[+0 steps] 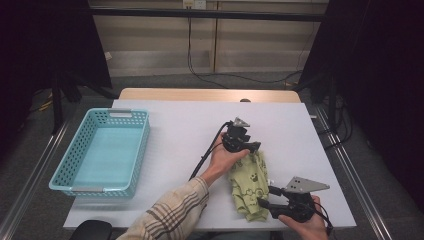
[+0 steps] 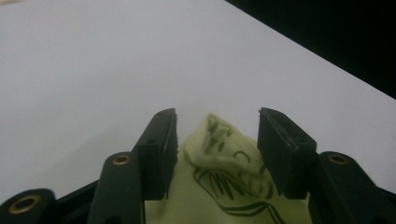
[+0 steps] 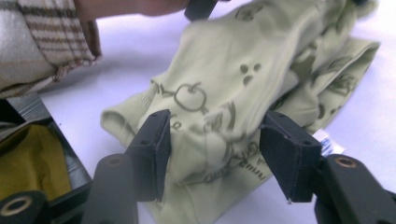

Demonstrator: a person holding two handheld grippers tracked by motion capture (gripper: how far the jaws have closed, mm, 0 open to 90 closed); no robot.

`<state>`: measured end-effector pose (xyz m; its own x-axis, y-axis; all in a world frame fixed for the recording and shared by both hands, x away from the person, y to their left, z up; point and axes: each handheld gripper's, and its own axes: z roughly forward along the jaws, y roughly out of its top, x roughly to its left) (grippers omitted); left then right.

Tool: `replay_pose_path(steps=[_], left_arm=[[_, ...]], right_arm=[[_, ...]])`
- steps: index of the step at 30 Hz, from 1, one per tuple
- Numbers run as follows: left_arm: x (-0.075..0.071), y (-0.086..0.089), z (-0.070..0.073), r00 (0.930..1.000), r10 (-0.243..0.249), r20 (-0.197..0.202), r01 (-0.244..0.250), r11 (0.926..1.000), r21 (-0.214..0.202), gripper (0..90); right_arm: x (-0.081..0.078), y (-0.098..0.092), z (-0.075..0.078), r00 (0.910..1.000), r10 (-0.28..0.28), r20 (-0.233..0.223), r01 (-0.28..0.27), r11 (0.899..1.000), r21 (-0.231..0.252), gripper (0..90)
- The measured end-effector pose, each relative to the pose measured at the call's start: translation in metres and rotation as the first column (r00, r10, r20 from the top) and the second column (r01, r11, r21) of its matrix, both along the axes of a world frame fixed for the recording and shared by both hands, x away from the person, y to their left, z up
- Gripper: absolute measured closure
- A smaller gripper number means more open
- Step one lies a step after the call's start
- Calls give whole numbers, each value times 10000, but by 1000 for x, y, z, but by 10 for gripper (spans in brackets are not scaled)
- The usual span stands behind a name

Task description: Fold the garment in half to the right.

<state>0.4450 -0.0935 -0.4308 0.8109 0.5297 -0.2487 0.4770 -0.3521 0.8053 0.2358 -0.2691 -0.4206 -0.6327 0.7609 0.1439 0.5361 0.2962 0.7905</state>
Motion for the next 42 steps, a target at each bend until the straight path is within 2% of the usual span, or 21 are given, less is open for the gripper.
replay_pose_path(steps=[1, 3, 4, 8, 12, 16, 17, 20, 22, 25, 26, 28, 29, 31, 35, 38, 42], left_arm=[[1, 2, 1, 9999, 1, -110, -2, 10000, -86, 439], [1, 5, 2, 9998, 192, -89, -192, 9998, -35, 365], [2, 8, 3, 9999, 114, 23, -114, 9998, -172, 334], [3, 15, 6, 9998, 178, 125, -176, 9997, -148, 238], [5, 26, 8, 9987, 474, 203, -470, 9986, -234, 130], [6, 38, 5, 9972, 676, 305, -673, 9977, -112, 96], [7, 41, 5, 9969, 748, 250, -746, 9972, -59, 96], [7, 49, 2, 9969, 703, 353, -708, 9974, 150, 94], [6, 54, 0, 9971, 694, 302, -697, 9975, 106, 94], [3, 61, 0, 9968, 758, 257, -761, 9971, 91, 94], [2, 64, 0, 9968, 708, 370, -714, 9973, 156, 94], [0, 68, 0, 9965, 716, 428, -724, 9973, 152, 94], [-1, 70, -1, 9964, 735, 420, -740, 9972, 119, 94], [-2, 74, -2, 9968, 676, 428, -689, 9972, 291, 94], [-6, 76, -2, 9974, 577, 420, -588, 9980, 249, 94], [-11, 72, -1, 9979, 431, 483, -441, 9988, 208, 84], [-19, 64, -1, 9981, 102, 602, -129, 9989, 443, 79]], right_arm=[[0, 0, 1, 9999, -45, 159, 45, 10000, 34, 423], [0, -1, 3, 9991, -222, 371, 219, 9997, 92, 396], [0, -2, 4, 9987, -281, 425, 277, 9996, 111, 393], [5, -3, 5, 9971, -609, 451, 603, 9981, 144, 350], [13, -5, 7, 9940, -951, 538, 947, 9955, 94, 323], [23, -8, 11, 9893, -1301, 659, 1290, 9914, 212, 307], [26, -8, 12, 9886, -1327, 705, 1322, 9911, 120, 307], [39, -9, 14, 9878, -1405, 669, 1400, 9901, 114, 308], [50, -9, 16, 9858, -1513, 734, 1509, 9885, 117, 315], [75, -11, 20, 9823, -1672, 841, 1671, 9859, 76, 404], [75, -11, 20, 9823, -1672, 841, 1671, 9859, 76, 404], [87, -11, 21, 9813, -1735, 840, 1739, 9848, 24, 449], [99, -10, 21, 9788, -1877, 821, 1889, 9820, -63, 463], [105, -10, 21, 9788, -1902, 764, 1917, 9814, -131, 473], [126, -5, 16, 9782, -1980, 627, 2011, 9784, -486, 496], [140, -1, 13, 9769, -2093, 423, 2114, 9758, -554, 506], [155, 4, 9, 9745, -2217, 355, 2239, 9714, -792, 563]])
